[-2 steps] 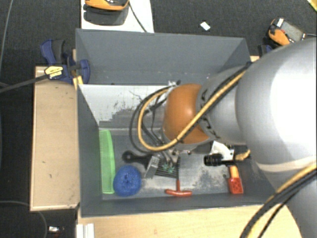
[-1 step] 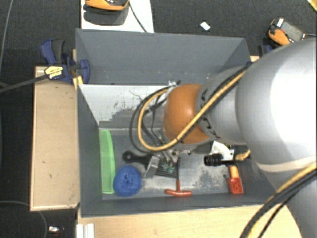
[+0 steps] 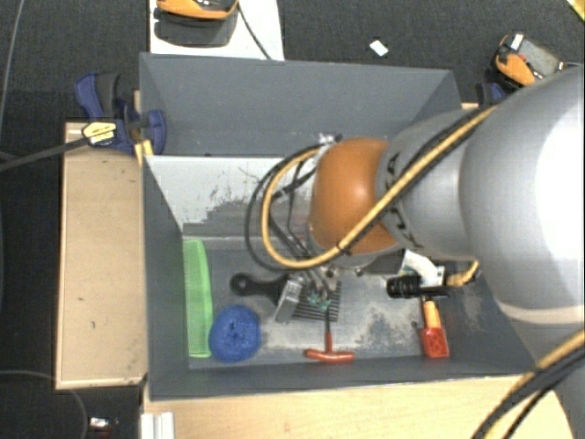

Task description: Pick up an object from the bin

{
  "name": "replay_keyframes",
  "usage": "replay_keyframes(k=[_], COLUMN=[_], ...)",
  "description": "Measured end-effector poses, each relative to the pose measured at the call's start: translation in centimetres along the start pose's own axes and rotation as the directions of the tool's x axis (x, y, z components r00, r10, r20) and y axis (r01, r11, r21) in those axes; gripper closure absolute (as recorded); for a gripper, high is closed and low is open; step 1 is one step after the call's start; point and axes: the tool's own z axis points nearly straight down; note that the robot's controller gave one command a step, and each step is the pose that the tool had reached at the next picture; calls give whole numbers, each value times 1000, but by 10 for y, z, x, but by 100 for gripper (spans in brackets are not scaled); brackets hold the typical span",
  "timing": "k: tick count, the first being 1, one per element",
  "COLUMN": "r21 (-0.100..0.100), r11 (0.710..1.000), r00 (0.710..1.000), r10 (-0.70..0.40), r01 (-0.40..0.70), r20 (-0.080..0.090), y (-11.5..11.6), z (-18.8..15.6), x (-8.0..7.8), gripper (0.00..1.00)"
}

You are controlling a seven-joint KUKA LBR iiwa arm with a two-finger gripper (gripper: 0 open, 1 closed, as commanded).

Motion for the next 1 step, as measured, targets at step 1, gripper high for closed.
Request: replay_keyframes(k=[1], r21=[-5], r11=[1000], r00=[1000], r10=[-3], r01=[3], r20=[7], y=[2], z=[-49], x=[-2], gripper=[100])
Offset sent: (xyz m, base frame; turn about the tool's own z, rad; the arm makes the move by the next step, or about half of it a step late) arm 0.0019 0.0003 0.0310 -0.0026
